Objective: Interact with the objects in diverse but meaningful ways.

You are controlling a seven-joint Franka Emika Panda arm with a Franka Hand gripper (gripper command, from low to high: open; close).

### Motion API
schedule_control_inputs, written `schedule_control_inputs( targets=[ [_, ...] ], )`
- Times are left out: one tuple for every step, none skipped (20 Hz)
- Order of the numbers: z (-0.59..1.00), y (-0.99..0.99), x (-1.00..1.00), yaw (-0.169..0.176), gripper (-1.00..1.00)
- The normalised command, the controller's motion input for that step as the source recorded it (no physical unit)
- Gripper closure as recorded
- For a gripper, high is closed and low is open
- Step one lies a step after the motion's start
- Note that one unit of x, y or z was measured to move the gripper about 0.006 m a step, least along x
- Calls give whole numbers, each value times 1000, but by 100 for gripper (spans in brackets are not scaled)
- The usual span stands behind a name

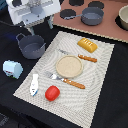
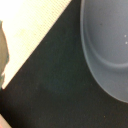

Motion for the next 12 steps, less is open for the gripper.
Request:
schedule_control_inputs(
  targets=[
    [409,340,717,0,-100],
    [403,343,720,0,-100],
    [403,343,720,0,-100],
    [403,343,720,0,-100],
    [400,343,720,0,-100],
    [389,346,720,0,-100],
    [346,351,737,0,-100],
    [329,351,749,0,-100],
    [320,343,754,0,-100],
    [274,317,786,0,-100],
    [171,311,837,0,-100],
    [171,320,849,0,-100]
  ],
)
